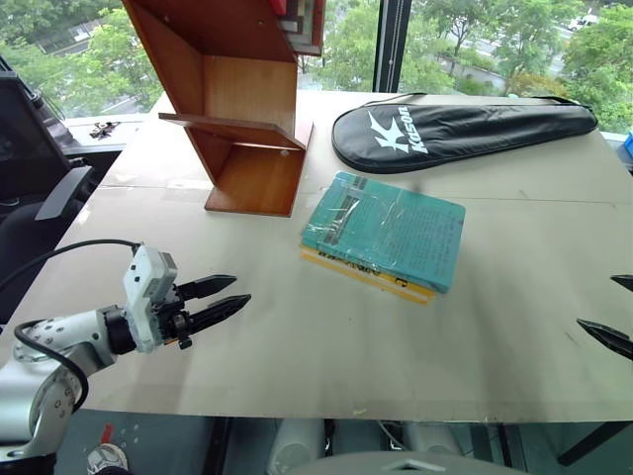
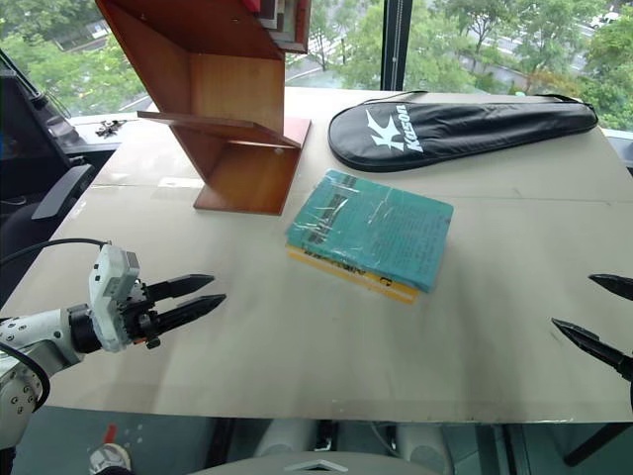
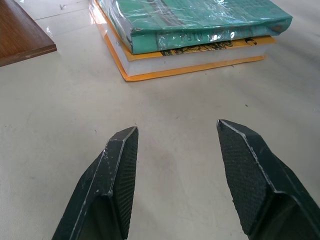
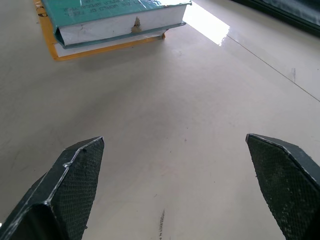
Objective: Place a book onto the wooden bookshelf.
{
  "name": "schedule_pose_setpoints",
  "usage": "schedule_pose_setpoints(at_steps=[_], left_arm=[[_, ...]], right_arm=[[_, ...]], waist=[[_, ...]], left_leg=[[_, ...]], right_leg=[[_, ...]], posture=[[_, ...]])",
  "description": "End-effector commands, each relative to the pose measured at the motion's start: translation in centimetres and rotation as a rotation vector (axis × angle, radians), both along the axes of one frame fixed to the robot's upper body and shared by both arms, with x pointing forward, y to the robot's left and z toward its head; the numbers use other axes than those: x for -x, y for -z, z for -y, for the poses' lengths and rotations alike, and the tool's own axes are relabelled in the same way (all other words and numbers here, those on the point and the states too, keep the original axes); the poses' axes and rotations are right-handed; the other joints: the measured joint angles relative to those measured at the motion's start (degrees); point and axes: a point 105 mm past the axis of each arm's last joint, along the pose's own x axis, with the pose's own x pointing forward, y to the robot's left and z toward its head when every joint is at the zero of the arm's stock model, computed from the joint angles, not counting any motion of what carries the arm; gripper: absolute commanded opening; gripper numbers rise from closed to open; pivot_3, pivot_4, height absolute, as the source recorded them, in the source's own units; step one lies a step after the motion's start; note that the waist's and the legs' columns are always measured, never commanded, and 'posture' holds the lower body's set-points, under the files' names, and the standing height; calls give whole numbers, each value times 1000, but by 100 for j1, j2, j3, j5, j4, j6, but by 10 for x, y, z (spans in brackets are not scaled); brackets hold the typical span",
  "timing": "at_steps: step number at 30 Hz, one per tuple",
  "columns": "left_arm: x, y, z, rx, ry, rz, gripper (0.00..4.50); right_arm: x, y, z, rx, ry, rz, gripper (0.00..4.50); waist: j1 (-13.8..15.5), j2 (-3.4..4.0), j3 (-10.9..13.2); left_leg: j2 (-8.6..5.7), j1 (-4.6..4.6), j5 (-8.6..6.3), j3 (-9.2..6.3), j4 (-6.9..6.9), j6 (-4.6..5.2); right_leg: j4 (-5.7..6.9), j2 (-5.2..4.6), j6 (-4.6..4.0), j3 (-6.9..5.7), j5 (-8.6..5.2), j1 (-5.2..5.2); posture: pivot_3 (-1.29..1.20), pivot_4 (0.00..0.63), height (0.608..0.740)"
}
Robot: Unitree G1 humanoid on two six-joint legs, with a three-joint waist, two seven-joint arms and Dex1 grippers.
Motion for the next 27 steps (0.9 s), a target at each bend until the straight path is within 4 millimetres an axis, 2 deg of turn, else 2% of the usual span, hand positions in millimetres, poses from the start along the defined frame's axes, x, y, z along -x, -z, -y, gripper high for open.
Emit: schedule_pose_setpoints(at_steps=[1,6,9,10,11,13,16,18,20,22,25,27], left_arm=[[-2,-16,0,-4,17,56,2553],[-6,-29,12,22,60,103,2553],[-4,-33,19,0,104,129,2553],[-3,-34,21,-3,117,136,2604],[-2,-35,23,0,132,140,2604],[1,-37,29,8,158,147,2604],[11,-36,40,24,241,140,2604],[17,-37,44,33,269,140,2604],[21,-39,47,45,284,141,2604],[22,-40,48,50,287,142,2604],[25,-44,50,50,299,162,2604],[28,-46,51,59,299,167,2604]], right_arm=[[-5,-6,0,19,14,61,4500],[-27,-15,-10,38,46,164,4500],[-39,-17,-26,-71,16,71,4500],[-46,-18,-29,-82,24,56,4006],[-53,-19,-34,-77,14,47,3754],[-67,-22,-46,-54,-11,52,2897],[-110,-29,-76,-12,-68,70,1549],[-135,-36,-89,8,-83,87,706],[-158,-42,-99,19,-89,88,48],[-174,-45,-104,37,-86,84,48],[-209,-48,-124,125,-128,84,48],[-229,-43,-138,183,-165,66,48]], waist=[[0,0,0],[-8,7,2],[-10,12,3],[-25,12,4],[-39,13,4],[-49,13,4],[-100,17,8],[-141,23,13],[-162,27,18],[-118,26,18],[-135,27,18],[-174,28,18]], left_leg=[[0,0,0,0,0,0],[-1,1,0,0,-1,0],[0,0,5,1,-1,-10],[0,1,6,1,-1,-11],[0,2,6,1,-1,-11],[0,1,6,1,-1,-10],[0,0,6,1,-3,-10],[-1,-6,6,1,-4,-10],[-2,-9,12,5,-4,-21],[-3,-15,14,3,-5,-24],[-4,-43,14,3,-6,-25],[-6,-85,15,5,2,-26]], right_leg=[[0,0,0,0,0,0],[0,-5,0,-1,0,0],[2,-5,0,-1,0,-2],[2,-5,-1,-1,0,-2],[2,-5,-1,0,1,-2],[1,-7,-2,0,1,-3],[1,-8,-3,-1,0,-6],[1,-8,-4,-1,0,-13],[0,-8,-4,0,1,-18],[0,-7,-4,-2,1,-24],[-1,-7,6,-11,5,-50],[6,-5,9,-9,8,-89]], posture=[[0,150,740],[0,150,740],[0,150,740],[0,150,740],[0,150,740],[0,150,740],[0,150,740],[0,150,740],[0,150,740],[0,150,740],[0,150,740],[0,150,740]])
